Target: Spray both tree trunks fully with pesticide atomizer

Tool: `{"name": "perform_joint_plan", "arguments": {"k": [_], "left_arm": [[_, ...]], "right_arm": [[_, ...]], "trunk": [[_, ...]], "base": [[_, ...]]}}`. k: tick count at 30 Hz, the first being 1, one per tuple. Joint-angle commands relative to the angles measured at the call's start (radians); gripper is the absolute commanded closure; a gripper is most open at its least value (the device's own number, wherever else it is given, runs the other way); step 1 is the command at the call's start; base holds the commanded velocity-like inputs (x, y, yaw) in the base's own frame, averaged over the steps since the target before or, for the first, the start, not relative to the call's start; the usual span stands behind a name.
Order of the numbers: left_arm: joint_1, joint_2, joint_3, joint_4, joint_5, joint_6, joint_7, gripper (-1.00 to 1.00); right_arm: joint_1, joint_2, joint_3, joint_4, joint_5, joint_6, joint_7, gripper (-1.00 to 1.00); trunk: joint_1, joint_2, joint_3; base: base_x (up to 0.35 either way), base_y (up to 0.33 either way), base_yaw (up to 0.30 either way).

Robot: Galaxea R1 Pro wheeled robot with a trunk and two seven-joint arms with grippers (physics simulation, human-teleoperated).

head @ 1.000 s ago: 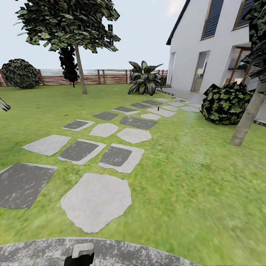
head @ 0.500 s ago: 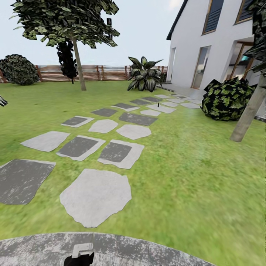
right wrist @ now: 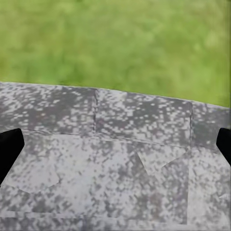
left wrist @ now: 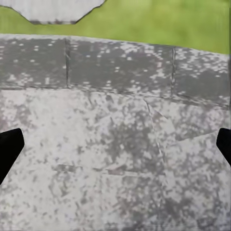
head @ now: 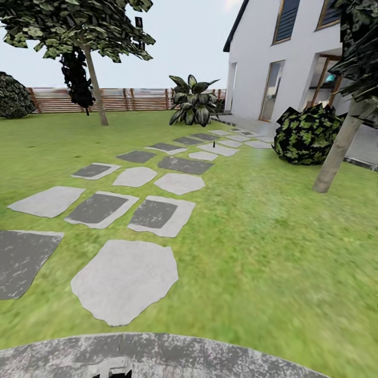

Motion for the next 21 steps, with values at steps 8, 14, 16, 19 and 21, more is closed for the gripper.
{"name": "perform_joint_plan", "arguments": {"k": [8,14,16,19,21], "left_arm": [[0.000,0.002,0.008,0.028,0.000,-0.012,0.007,-1.00],[0.001,0.005,0.010,0.031,-0.001,-0.016,0.007,-1.00],[0.001,0.008,0.010,0.031,-0.001,-0.018,0.007,-1.00],[0.001,0.008,0.009,0.031,-0.002,-0.020,0.007,-1.00],[0.000,0.009,0.011,0.030,0.003,-0.019,0.009,-1.00]], "right_arm": [[0.000,0.001,0.001,0.000,0.000,0.001,0.001,-1.00],[0.000,0.003,0.003,-0.001,0.005,0.001,0.003,-1.00],[0.000,0.001,0.003,0.000,0.007,0.001,0.003,-1.00],[0.000,-0.002,0.003,0.000,0.007,0.001,0.003,-1.00],[0.000,-0.002,0.003,0.000,0.008,0.001,0.003,-1.00]], "trunk": [[0.000,0.000,-0.001],[0.000,0.000,-0.001],[0.000,0.000,-0.001],[0.000,0.000,-0.001],[0.000,0.000,-0.001]], "base": [[0.323,0.000,-0.013],[0.339,0.000,-0.001],[0.340,0.000,0.000],[0.340,0.000,0.000],[0.338,-0.029,0.000]]}}
